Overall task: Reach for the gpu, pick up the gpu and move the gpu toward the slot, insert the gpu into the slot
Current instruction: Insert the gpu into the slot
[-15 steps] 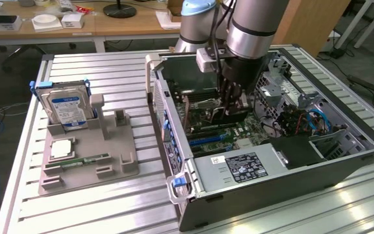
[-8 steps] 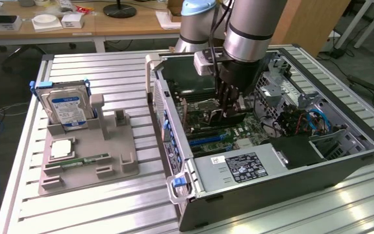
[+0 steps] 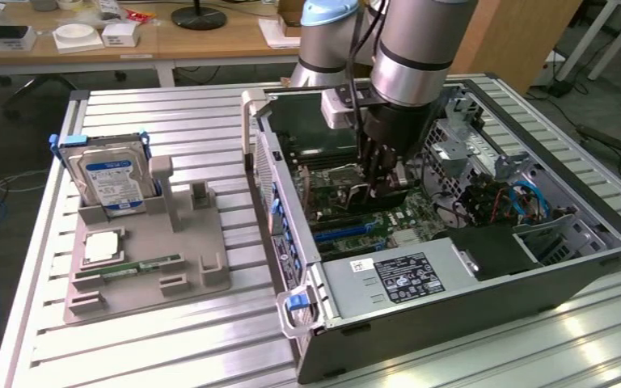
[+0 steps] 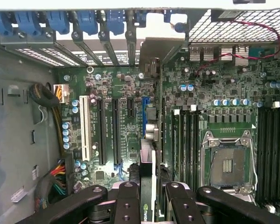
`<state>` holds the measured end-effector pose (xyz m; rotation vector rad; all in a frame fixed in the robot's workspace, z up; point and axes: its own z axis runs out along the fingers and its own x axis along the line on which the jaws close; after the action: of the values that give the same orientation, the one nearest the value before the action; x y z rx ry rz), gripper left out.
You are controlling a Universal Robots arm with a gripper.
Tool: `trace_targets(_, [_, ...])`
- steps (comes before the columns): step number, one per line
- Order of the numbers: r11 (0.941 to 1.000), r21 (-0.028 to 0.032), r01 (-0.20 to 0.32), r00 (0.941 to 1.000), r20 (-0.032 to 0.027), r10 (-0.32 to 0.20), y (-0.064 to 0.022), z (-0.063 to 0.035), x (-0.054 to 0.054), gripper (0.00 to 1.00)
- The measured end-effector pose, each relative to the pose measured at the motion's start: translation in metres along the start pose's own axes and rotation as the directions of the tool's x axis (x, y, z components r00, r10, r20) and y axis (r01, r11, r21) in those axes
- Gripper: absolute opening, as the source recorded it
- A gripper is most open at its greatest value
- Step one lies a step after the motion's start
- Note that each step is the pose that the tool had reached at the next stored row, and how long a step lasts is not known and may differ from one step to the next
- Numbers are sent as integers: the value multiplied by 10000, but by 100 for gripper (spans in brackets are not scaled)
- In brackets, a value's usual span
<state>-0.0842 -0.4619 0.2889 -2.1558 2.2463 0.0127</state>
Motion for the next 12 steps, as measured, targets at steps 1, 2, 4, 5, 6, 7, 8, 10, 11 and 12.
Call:
trace_targets(1, [10000, -1, 4, 10000, -1, -4, 8, 5, 1, 26])
trace_targets(2, [10000, -1, 5, 10000, -2, -5, 18, 9, 2, 26])
trace_targets(4, [10000, -1, 8, 10000, -1, -8, 35, 17, 2, 26])
trace_targets(5, [10000, 0, 9, 10000, 0, -9, 36, 21, 4, 26])
trace_targets(6, [10000, 0, 11, 10000, 0, -11, 36, 25, 10, 26])
trace_targets(7, [10000, -1, 10, 10000, 1, -10, 36, 28, 19, 26])
trace_targets(8, [10000, -1, 10, 10000, 0, -10, 36, 31, 29, 26])
trace_targets(10, [10000, 0, 9, 10000, 2, -9, 37, 38, 40, 26])
trace_targets(11, [10000, 0, 7, 10000, 0, -7, 41, 42, 40, 26])
trace_targets(12, [10000, 0, 9, 10000, 0, -9, 48, 46, 41, 26])
